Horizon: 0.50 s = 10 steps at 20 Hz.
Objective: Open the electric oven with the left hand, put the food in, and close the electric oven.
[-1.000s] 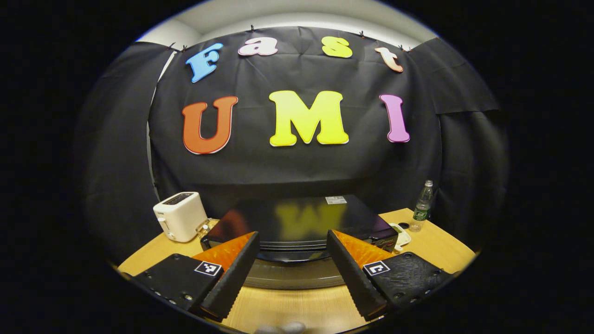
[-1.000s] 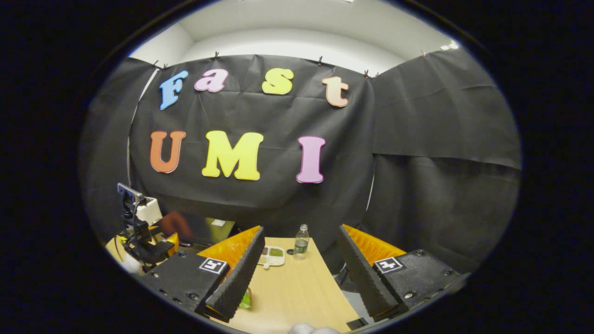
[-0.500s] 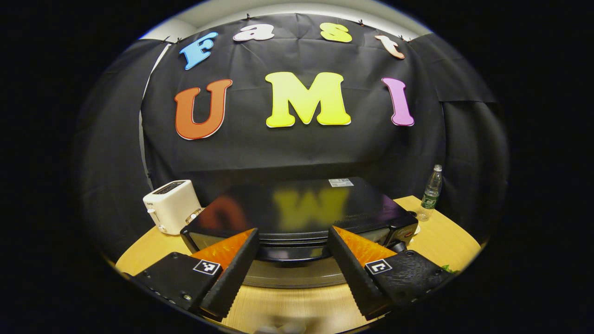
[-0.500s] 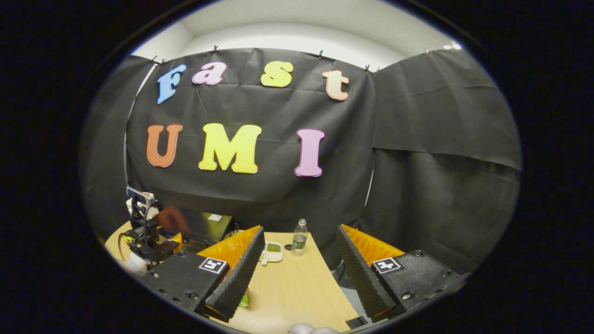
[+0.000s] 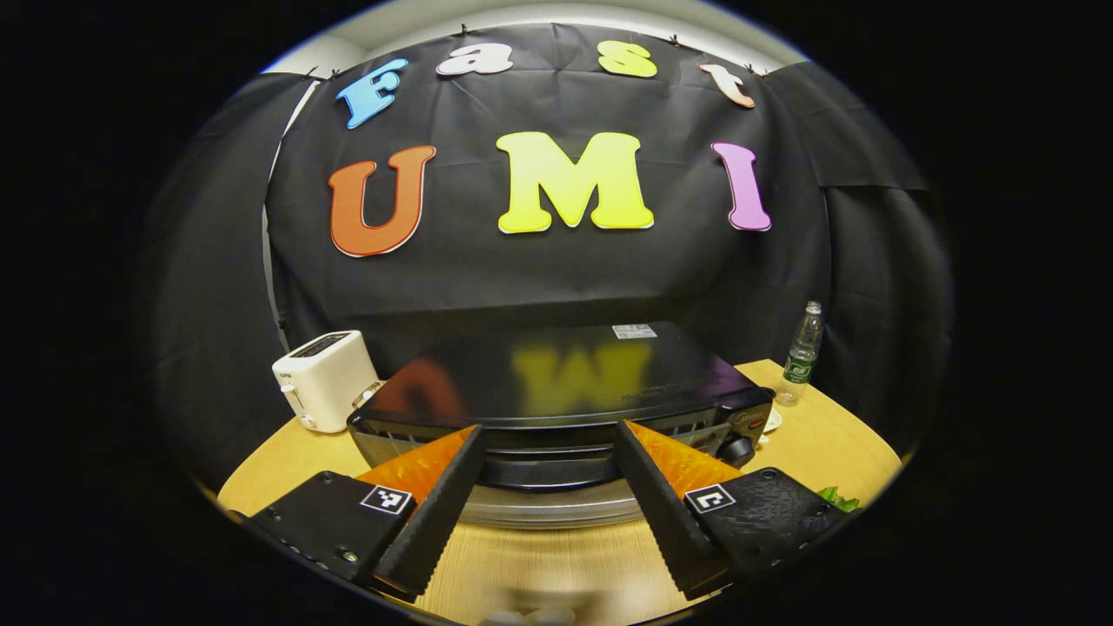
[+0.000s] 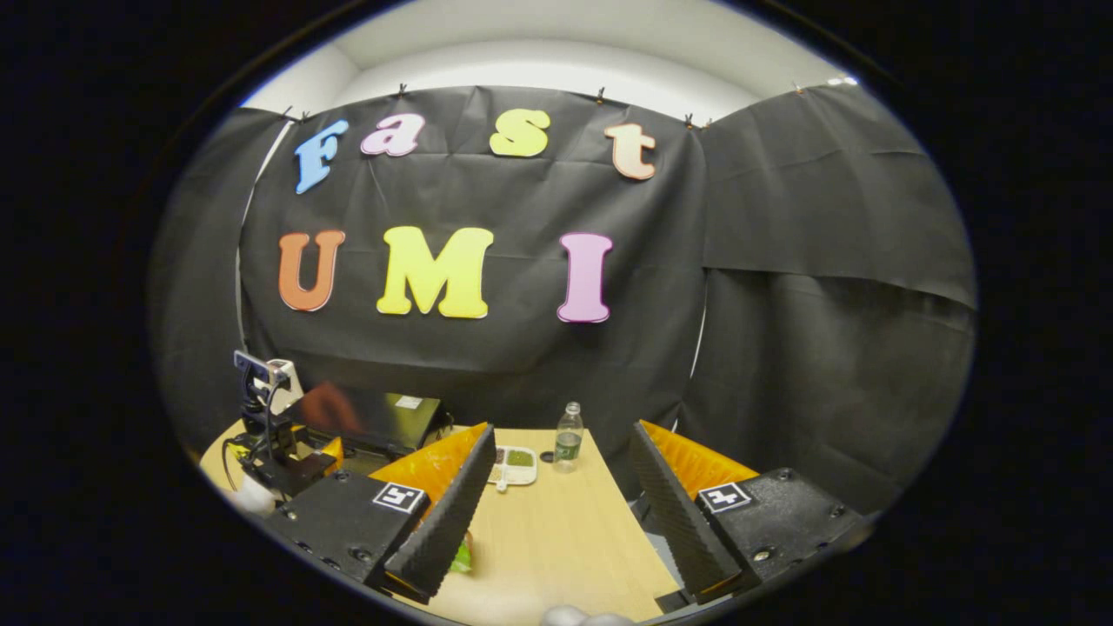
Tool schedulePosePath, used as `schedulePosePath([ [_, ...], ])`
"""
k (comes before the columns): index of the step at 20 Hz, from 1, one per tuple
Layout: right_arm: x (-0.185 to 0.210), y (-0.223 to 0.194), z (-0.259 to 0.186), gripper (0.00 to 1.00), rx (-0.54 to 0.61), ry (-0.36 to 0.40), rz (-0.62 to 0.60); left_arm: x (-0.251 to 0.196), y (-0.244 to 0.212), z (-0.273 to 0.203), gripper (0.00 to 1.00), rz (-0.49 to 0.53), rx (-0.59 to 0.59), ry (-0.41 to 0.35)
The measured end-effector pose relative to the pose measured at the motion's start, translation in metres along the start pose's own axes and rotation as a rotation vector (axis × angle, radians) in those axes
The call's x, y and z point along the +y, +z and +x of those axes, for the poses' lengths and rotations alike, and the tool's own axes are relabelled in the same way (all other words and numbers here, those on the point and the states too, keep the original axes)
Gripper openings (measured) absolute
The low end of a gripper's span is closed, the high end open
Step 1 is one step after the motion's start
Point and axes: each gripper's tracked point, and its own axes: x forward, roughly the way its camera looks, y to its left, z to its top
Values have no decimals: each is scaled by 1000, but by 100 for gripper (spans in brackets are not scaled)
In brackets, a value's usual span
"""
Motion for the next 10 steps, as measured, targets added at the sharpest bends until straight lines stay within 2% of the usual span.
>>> schedulePosePath([
  [10, 8, -8, -12, 96, 7, 50, -3, -1, -37, -43, 98, -6, 48, 0],
])
